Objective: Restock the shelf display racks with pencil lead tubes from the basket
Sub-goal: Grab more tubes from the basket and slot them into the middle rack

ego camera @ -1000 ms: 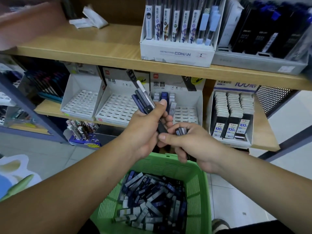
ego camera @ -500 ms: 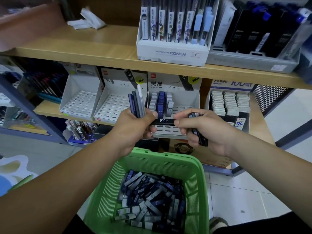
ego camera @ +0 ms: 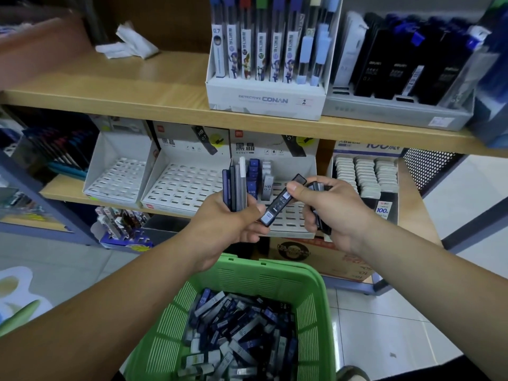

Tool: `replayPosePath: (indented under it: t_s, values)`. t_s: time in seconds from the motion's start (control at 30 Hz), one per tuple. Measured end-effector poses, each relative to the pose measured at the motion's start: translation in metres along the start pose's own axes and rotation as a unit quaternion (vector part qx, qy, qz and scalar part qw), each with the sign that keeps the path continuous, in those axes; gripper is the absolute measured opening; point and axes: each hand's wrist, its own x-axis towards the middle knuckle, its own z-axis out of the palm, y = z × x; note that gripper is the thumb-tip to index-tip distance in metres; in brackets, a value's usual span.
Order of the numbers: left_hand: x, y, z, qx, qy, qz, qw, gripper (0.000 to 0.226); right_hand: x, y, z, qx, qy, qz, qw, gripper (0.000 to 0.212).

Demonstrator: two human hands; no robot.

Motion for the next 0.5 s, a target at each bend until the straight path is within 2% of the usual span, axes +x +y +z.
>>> replayPosePath:
  t_s: [0.1,0.17,0.23,0.3,0.33,0.4,0.5]
  values:
    - [0.001,0.001,0.004,-0.003,-0.012,0.013,1.0,0.014,0.003,0.004,-0.001,-0.05,0.021,-0.046,0.997,0.04]
    - [0.001,0.002,0.005,-0.008,-0.011,0.01,1.0,0.011,0.007,0.009,-0.002,-0.161,0.028,-0.125,0.979,0.028]
    - [0.002,0.004,0.004,-0.008,0.0,0.003,1.0,0.01,0.011,0.014,-0.004,-0.314,0.027,-0.254,0.915,0.012]
    - [0.002,0.006,0.002,-0.012,0.009,-0.006,1.0,0.01,0.014,0.018,-0.006,-0.413,-0.016,-0.346,0.842,0.017]
    - [0.002,0.007,0.001,-0.016,0.011,-0.011,1.0,0.01,0.014,0.02,-0.005,-0.435,-0.048,-0.37,0.82,0.023]
    - [0.002,0.008,-0.002,-0.03,0.01,-0.019,0.999,0.01,0.012,0.022,0.0,-0.444,-0.097,-0.39,0.801,0.025]
    - [0.005,0.01,-0.003,-0.034,0.007,-0.02,0.999,0.014,0.015,0.022,0.008,-0.456,-0.085,-0.436,0.771,0.019]
